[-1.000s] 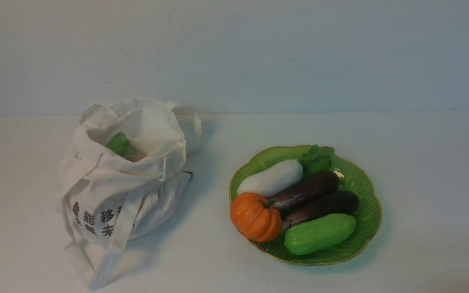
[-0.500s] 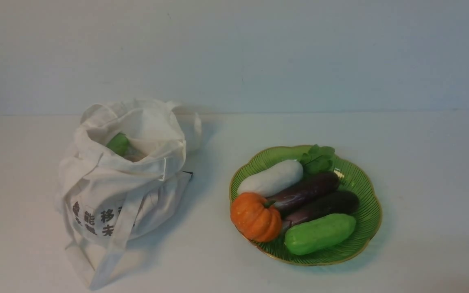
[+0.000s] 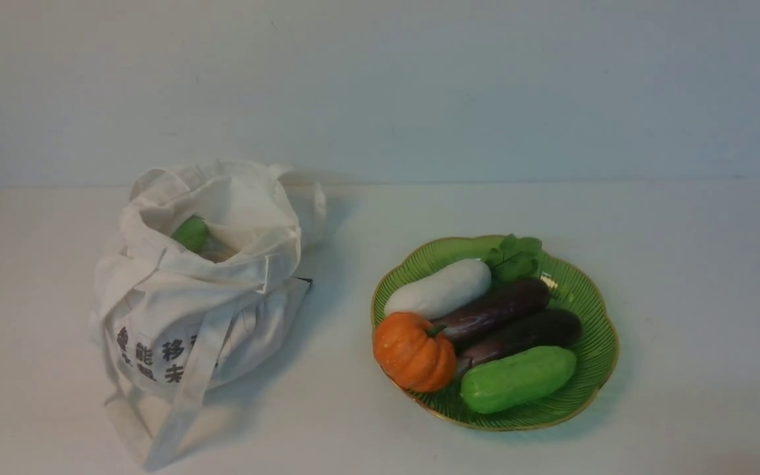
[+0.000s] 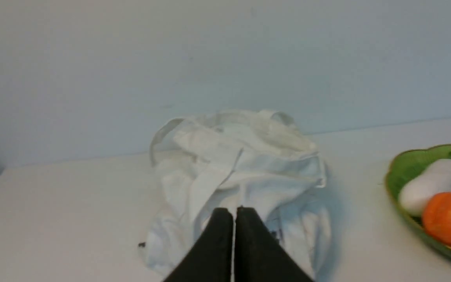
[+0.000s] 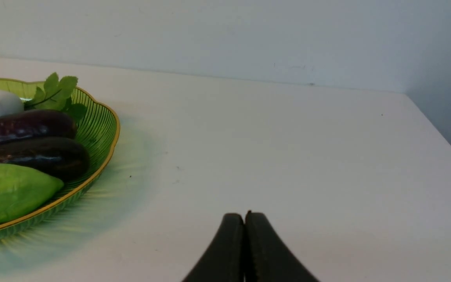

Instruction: Take vegetables from cloth bag on white table place on plate.

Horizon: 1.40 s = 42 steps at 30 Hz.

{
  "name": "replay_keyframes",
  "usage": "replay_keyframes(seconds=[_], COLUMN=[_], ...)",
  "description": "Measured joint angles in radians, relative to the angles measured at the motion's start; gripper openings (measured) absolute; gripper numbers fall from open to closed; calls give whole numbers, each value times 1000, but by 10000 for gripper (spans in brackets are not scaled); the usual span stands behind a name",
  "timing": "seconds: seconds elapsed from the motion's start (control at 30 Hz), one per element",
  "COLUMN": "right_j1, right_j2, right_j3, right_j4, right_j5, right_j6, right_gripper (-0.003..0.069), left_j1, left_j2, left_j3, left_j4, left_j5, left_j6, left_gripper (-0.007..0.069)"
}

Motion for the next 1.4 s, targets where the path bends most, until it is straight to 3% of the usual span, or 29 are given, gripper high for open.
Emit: replay_keyframes(seconds=[0.3, 1.4], right_j1=[0, 0], right_j2=[0, 0], right_j3=[0, 0], right_j4=[0, 0], right_j5=[0, 0], right_j6=[0, 0], right_gripper=[-15, -15], left_j1=[37, 37], left_j2=[-42, -42], left_j3=[176, 179], left_j4=[22, 24], left_j5=[6, 45], left_j6=[18, 23], left_gripper=[-4, -4])
